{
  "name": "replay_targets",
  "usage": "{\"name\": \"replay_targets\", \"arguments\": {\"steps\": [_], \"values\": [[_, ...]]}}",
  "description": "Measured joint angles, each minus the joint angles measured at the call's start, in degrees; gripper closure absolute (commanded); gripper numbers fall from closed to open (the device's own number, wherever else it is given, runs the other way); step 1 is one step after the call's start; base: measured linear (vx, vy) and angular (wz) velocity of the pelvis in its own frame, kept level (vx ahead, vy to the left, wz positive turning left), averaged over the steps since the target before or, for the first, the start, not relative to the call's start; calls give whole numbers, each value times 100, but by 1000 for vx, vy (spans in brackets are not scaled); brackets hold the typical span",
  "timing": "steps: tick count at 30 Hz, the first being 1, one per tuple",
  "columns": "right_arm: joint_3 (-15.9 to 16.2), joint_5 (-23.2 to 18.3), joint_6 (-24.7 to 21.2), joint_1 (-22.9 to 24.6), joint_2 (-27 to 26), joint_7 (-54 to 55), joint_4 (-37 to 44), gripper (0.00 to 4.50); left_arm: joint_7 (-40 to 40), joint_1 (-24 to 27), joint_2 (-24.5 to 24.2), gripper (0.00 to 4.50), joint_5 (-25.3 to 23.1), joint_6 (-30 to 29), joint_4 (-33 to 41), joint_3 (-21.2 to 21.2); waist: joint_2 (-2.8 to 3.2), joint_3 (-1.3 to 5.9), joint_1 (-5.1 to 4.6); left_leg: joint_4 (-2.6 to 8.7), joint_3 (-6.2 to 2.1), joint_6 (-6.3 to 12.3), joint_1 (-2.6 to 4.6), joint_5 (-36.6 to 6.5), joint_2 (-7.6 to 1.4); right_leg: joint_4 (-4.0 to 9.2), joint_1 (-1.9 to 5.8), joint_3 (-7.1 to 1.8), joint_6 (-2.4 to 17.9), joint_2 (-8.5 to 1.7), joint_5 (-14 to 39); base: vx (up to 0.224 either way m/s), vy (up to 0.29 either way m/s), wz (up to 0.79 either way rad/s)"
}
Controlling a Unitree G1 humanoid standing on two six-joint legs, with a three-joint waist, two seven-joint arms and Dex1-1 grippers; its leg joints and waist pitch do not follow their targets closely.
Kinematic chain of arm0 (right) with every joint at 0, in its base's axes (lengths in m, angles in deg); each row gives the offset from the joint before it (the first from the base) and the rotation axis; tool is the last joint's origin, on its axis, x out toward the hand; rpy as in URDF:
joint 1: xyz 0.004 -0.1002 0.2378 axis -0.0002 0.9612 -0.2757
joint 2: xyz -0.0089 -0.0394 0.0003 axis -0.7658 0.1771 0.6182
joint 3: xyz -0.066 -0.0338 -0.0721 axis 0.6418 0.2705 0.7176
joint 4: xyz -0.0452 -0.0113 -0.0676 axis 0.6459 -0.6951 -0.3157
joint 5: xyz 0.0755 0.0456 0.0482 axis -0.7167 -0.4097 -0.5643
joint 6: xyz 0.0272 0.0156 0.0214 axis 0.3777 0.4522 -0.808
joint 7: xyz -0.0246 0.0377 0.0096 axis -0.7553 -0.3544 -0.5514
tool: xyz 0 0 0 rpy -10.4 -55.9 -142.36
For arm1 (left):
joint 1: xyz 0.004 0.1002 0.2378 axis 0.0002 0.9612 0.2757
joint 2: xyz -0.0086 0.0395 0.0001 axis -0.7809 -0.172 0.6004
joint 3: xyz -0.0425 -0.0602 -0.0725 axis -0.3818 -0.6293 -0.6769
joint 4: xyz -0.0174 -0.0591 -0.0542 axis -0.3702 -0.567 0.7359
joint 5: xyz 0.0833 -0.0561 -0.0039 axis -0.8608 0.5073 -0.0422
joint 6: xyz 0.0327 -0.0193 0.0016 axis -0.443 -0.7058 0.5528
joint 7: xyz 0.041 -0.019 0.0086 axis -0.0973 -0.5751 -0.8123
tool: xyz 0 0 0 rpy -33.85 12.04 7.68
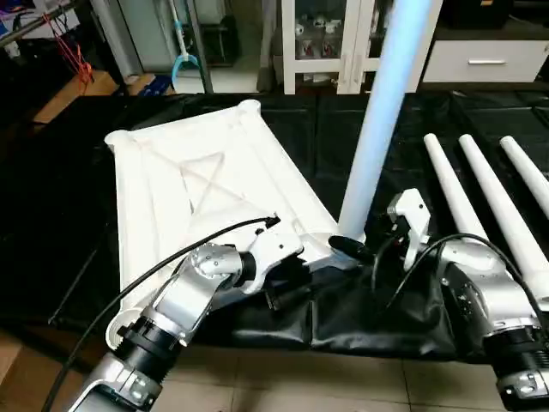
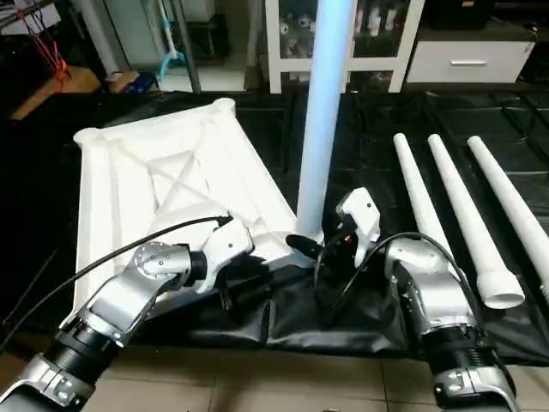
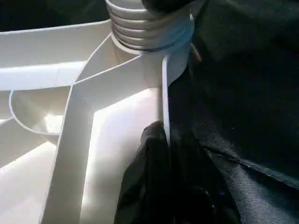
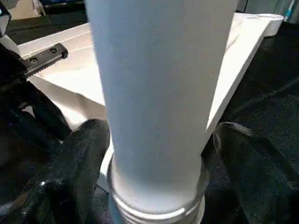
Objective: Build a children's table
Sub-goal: Insert table leg to table base, then rotate leg to tighten
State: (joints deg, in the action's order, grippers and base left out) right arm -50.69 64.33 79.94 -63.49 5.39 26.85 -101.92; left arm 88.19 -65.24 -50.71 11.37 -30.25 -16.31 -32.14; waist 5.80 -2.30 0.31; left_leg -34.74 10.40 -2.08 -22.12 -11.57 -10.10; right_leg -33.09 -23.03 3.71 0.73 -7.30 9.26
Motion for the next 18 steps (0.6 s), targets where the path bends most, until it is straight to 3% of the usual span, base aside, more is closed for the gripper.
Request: {"name": "replay_targets", "arguments": {"steps": [6, 10, 18], "values": [[14, 25, 12, -161, 13, -108, -60, 64, 52, 1, -11, 450, 5, -18, 33, 12, 14, 3, 1, -11, 0, 39, -8, 24, 0, 1, -1, 0, 0, 0, 0, 0, 0, 0], [117, 169, 71, -197, 103, -236, -172, 87, 86, 1, -23, 450, 27, -19, 43, 21, 15, 3, 12, -16, 0, 40, -11, 24, 0, 1, -1, 0, 0, -1, 0, 0, 0, 0], [248, 246, 238, -307, 149, -464, -350, 172, 90, 0, -43, 450, 25, -63, 60, 26, 16, 4, 5, -21, 0, 41, -11, 25, 0, -3, 0, 0, 0, -1, 0, 0, 0, 0]]}}
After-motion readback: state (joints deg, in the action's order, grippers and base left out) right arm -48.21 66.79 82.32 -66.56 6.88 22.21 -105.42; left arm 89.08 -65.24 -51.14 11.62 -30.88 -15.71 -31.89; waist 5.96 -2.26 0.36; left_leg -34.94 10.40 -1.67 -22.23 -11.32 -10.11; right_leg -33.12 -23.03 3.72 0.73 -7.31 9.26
